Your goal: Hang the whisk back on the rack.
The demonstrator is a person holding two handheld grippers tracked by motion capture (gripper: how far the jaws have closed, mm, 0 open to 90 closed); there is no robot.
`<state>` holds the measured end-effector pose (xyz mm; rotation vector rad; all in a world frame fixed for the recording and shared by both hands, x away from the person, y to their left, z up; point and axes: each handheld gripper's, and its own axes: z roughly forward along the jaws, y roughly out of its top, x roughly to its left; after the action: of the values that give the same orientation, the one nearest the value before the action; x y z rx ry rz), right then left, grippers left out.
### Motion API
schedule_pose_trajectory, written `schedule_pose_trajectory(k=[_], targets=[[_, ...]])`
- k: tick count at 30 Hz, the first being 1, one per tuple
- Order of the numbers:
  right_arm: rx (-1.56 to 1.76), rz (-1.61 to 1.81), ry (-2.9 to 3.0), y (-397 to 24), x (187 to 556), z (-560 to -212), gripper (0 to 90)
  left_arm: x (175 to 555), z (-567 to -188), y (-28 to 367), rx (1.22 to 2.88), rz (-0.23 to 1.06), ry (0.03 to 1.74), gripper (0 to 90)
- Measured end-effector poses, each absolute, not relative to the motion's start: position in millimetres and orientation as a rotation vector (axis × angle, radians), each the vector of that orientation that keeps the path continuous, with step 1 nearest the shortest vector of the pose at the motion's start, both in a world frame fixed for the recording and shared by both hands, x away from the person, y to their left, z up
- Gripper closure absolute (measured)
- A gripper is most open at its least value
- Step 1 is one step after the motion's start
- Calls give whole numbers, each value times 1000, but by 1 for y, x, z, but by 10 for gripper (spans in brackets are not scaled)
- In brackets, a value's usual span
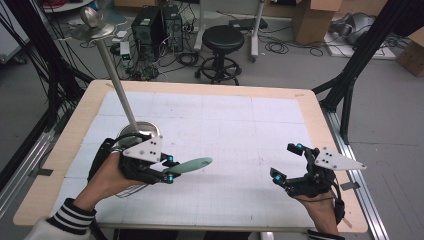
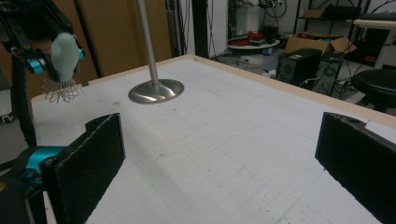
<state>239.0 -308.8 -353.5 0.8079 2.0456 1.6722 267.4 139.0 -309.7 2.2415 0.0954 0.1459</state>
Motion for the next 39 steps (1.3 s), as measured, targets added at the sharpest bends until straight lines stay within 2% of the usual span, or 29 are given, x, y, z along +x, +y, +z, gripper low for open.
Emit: schedule_pose_trajectory(k=[39], targets=[[826, 1666, 2053, -308, 240, -356, 3, 273, -261, 240, 2084, 313, 289, 700]])
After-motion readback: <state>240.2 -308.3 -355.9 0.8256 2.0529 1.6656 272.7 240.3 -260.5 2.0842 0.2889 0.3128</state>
